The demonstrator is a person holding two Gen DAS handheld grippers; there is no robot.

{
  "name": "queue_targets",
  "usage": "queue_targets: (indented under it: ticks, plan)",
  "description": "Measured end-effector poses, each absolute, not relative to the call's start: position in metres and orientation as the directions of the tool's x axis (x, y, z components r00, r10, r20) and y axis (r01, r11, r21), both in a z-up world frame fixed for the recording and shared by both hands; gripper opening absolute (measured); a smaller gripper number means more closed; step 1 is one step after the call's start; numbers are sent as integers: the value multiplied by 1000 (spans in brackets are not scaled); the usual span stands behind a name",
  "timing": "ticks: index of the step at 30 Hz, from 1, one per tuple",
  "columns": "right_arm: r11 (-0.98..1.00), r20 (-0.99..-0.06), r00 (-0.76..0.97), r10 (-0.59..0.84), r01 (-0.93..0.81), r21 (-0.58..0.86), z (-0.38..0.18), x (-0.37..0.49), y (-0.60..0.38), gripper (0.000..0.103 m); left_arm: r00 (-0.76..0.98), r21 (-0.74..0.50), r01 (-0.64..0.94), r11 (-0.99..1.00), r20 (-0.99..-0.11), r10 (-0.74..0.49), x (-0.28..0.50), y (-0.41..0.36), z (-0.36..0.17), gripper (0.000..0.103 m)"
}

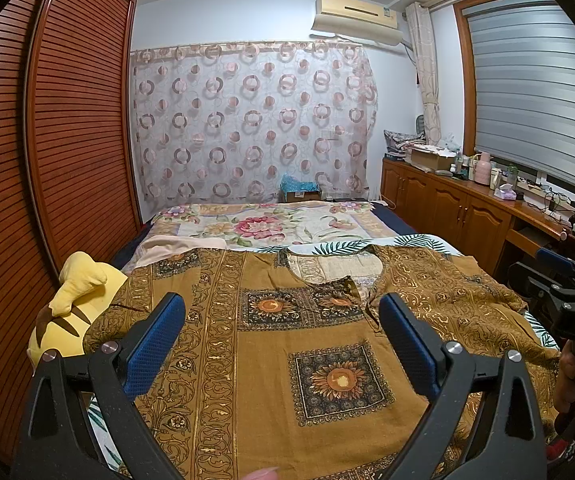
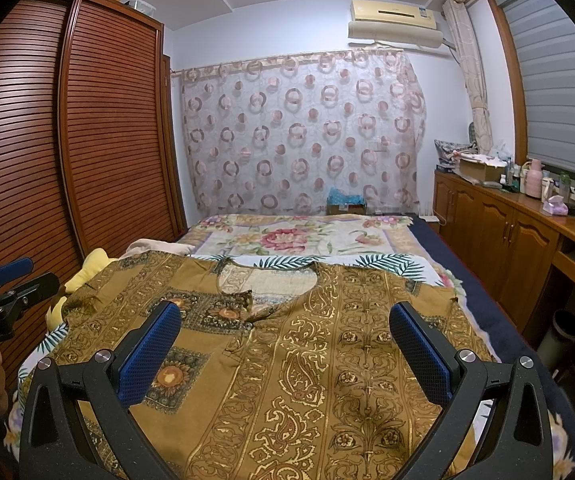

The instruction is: Fold small clothes

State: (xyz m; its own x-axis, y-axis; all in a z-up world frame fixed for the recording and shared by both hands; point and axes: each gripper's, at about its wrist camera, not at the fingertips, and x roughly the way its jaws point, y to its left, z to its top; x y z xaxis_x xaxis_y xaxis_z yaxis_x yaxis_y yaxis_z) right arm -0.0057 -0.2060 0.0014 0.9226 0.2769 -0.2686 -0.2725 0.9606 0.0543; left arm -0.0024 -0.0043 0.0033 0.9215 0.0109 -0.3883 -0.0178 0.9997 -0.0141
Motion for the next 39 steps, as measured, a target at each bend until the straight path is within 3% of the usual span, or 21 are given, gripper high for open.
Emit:
queue_targets:
  ticks: [39]
  plan:
    - [953,-297,907,298,-297,51,-6,-3,-199,103,911,-17,-23,1000,-412,14,0,-3,0,98]
